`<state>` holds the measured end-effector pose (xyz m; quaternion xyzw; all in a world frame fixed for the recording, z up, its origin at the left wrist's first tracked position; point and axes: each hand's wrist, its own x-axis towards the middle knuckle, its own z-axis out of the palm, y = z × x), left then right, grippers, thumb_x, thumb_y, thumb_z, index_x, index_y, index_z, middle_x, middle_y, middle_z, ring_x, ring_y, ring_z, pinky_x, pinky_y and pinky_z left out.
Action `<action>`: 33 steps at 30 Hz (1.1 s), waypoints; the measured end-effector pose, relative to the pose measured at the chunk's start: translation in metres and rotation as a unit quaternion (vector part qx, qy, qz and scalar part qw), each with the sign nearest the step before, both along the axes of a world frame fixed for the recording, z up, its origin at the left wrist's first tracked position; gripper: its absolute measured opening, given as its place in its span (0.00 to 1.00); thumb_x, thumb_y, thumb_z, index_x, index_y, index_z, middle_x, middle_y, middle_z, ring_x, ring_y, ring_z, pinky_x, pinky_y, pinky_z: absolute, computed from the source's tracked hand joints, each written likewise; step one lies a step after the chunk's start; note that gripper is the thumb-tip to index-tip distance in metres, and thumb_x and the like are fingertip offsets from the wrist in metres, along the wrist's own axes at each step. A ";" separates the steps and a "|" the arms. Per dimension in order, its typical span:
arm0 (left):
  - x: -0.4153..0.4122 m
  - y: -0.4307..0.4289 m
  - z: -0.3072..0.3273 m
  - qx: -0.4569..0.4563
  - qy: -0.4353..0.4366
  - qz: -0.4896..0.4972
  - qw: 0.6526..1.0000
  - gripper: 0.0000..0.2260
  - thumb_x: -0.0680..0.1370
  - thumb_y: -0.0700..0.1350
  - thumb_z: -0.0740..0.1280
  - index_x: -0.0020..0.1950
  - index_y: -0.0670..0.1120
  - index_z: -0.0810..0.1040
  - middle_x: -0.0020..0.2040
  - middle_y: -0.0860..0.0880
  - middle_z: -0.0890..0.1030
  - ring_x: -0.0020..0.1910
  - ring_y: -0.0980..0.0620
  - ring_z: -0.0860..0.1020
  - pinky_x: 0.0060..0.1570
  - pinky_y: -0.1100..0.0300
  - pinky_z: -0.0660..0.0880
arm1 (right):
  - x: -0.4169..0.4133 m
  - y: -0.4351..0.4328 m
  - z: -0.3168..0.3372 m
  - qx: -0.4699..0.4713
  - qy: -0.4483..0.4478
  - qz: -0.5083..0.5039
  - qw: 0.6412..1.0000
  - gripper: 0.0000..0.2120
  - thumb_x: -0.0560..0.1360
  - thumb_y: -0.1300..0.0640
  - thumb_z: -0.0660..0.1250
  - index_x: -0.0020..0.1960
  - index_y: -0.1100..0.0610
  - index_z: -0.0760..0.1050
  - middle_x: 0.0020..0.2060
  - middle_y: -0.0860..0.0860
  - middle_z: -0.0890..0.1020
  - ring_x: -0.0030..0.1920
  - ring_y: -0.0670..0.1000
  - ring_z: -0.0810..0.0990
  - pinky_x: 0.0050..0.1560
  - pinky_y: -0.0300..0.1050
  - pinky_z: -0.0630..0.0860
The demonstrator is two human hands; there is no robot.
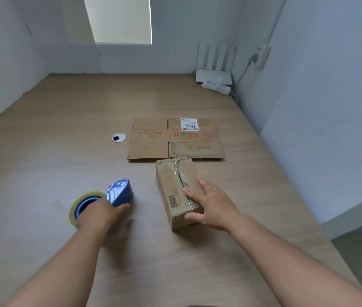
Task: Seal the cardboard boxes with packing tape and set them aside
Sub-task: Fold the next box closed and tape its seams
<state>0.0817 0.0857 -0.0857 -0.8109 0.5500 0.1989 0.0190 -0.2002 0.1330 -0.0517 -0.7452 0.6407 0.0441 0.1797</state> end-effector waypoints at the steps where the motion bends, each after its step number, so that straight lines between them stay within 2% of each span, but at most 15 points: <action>1: 0.003 -0.003 0.001 -0.002 0.018 0.007 1.000 0.20 0.74 0.62 0.66 0.39 0.45 0.73 0.36 0.48 0.78 0.35 0.49 0.77 0.34 0.59 0.70 | 0.001 -0.001 0.004 0.004 -0.004 -0.011 1.000 0.34 0.72 0.31 0.61 0.75 0.36 0.54 0.78 0.52 0.44 0.76 0.54 0.51 0.75 0.49 0.49; 4: 0.012 -0.003 0.004 -0.023 0.080 -0.008 0.996 0.17 0.74 0.60 0.67 0.42 0.46 0.74 0.41 0.48 0.79 0.39 0.48 0.78 0.36 0.57 0.72 | 0.003 -0.005 0.016 0.003 -0.069 -0.059 0.996 0.27 0.75 0.33 0.59 0.72 0.39 0.65 0.77 0.53 0.54 0.76 0.52 0.52 0.75 0.49 0.49; 7: 0.012 0.012 0.027 -0.033 0.240 -0.065 0.968 0.19 0.65 0.63 0.70 0.46 0.50 0.79 0.48 0.53 0.79 0.45 0.49 0.79 0.45 0.52 0.77 | 0.005 -0.010 0.028 -0.081 -0.176 -0.108 0.975 0.20 0.77 0.44 0.63 0.67 0.48 0.73 0.71 0.52 0.67 0.72 0.51 0.61 0.71 0.44 0.56; 9: 0.005 0.030 0.050 -0.037 0.352 -0.087 0.931 0.23 0.58 0.64 0.70 0.45 0.51 0.81 0.44 0.51 0.81 0.44 0.48 0.81 0.46 0.50 0.78 | 0.009 -0.010 0.040 -0.097 -0.316 -0.148 0.932 0.15 0.76 0.50 0.67 0.63 0.49 0.76 0.64 0.50 0.73 0.67 0.50 0.69 0.70 0.44 0.63; 11: -0.002 0.045 0.067 -0.035 0.404 -0.124 0.906 0.22 0.56 0.62 0.70 0.44 0.51 0.81 0.41 0.49 0.83 0.42 0.49 0.81 0.43 0.55 0.76 | 0.015 -0.005 0.053 -0.040 -0.464 -0.150 0.872 0.12 0.75 0.52 0.69 0.58 0.45 0.77 0.59 0.48 0.78 0.62 0.48 0.75 0.66 0.46 0.71; 13: -0.011 0.057 0.081 -0.031 0.425 -0.160 0.891 0.19 0.56 0.61 0.70 0.43 0.56 0.82 0.41 0.50 0.83 0.39 0.52 0.80 0.40 0.61 0.74 | 0.020 0.002 0.065 0.035 -0.523 -0.116 0.844 0.16 0.74 0.52 0.69 0.61 0.47 0.75 0.58 0.47 0.79 0.61 0.45 0.76 0.61 0.37 0.73; 15: -0.019 0.063 0.089 -0.029 0.432 -0.185 0.882 0.17 0.57 0.61 0.69 0.44 0.63 0.80 0.42 0.51 0.83 0.37 0.55 0.79 0.38 0.64 0.73 | 0.024 0.007 0.071 0.083 -0.531 -0.091 0.838 0.20 0.75 0.55 0.69 0.66 0.51 0.73 0.58 0.47 0.78 0.60 0.41 0.76 0.56 0.30 0.73; 17: -0.025 0.067 0.093 -0.025 0.436 -0.200 0.877 0.16 0.57 0.60 0.69 0.44 0.63 0.80 0.42 0.49 0.83 0.37 0.54 0.79 0.38 0.64 0.73 | 0.026 0.009 0.073 0.096 -0.534 -0.094 0.835 0.19 0.77 0.59 0.67 0.67 0.55 0.72 0.55 0.45 0.78 0.54 0.37 0.77 0.51 0.27 0.73; 19: -0.029 0.069 0.095 -0.017 0.438 -0.211 0.874 0.16 0.58 0.59 0.70 0.45 0.62 0.80 0.42 0.49 0.83 0.38 0.52 0.80 0.38 0.63 0.74 | 0.025 0.010 0.075 0.086 -0.539 -0.099 0.832 0.13 0.77 0.62 0.66 0.61 0.56 0.75 0.49 0.45 0.80 0.45 0.36 0.78 0.46 0.28 0.72; 21: -0.031 0.071 0.098 -0.013 0.437 -0.218 0.873 0.16 0.58 0.60 0.70 0.44 0.61 0.81 0.41 0.51 0.83 0.37 0.54 0.80 0.38 0.64 0.74 | 0.019 0.012 0.076 0.063 -0.555 -0.102 0.823 0.05 0.76 0.66 0.66 0.49 0.58 0.78 0.40 0.49 0.80 0.38 0.40 0.78 0.44 0.32 0.73; 23: -0.033 0.071 0.099 -0.010 0.431 -0.213 0.876 0.15 0.58 0.60 0.70 0.43 0.59 0.82 0.40 0.53 0.83 0.36 0.58 0.79 0.37 0.66 0.74 | 0.015 0.013 0.076 0.032 -0.564 -0.101 0.819 0.07 0.75 0.69 0.66 0.41 0.59 0.76 0.35 0.51 0.78 0.34 0.41 0.76 0.42 0.34 0.74; 26: -0.036 0.068 0.102 0.001 0.424 -0.200 0.884 0.13 0.60 0.61 0.72 0.42 0.59 0.82 0.40 0.55 0.83 0.35 0.59 0.79 0.35 0.68 0.73 | 0.017 0.013 0.072 -0.020 -0.551 -0.113 0.827 0.09 0.75 0.67 0.67 0.39 0.57 0.76 0.33 0.49 0.78 0.33 0.40 0.74 0.39 0.33 0.73; 28: -0.040 0.067 0.108 -0.002 0.422 -0.195 0.885 0.21 0.56 0.69 0.72 0.42 0.58 0.82 0.40 0.54 0.84 0.34 0.59 0.79 0.33 0.69 0.72 | 0.017 0.012 0.068 -0.065 -0.543 -0.134 0.826 0.09 0.75 0.65 0.68 0.38 0.56 0.77 0.31 0.45 0.77 0.33 0.39 0.74 0.38 0.32 0.71; 30: -0.043 0.062 0.115 -0.009 0.414 -0.181 0.892 0.32 0.51 0.74 0.70 0.41 0.51 0.83 0.38 0.52 0.84 0.33 0.57 0.80 0.32 0.67 0.72 | 0.017 0.012 0.063 -0.104 -0.526 -0.155 0.830 0.10 0.75 0.63 0.69 0.36 0.54 0.77 0.29 0.43 0.76 0.32 0.40 0.72 0.36 0.32 0.70; 33: -0.036 0.053 0.130 0.019 0.379 -0.180 0.908 0.36 0.50 0.75 0.68 0.43 0.48 0.82 0.38 0.49 0.84 0.33 0.54 0.80 0.36 0.60 0.70 | 0.010 0.015 0.057 -0.110 -0.533 -0.208 0.813 0.10 0.74 0.63 0.69 0.35 0.56 0.79 0.26 0.46 0.77 0.29 0.45 0.71 0.31 0.35 0.69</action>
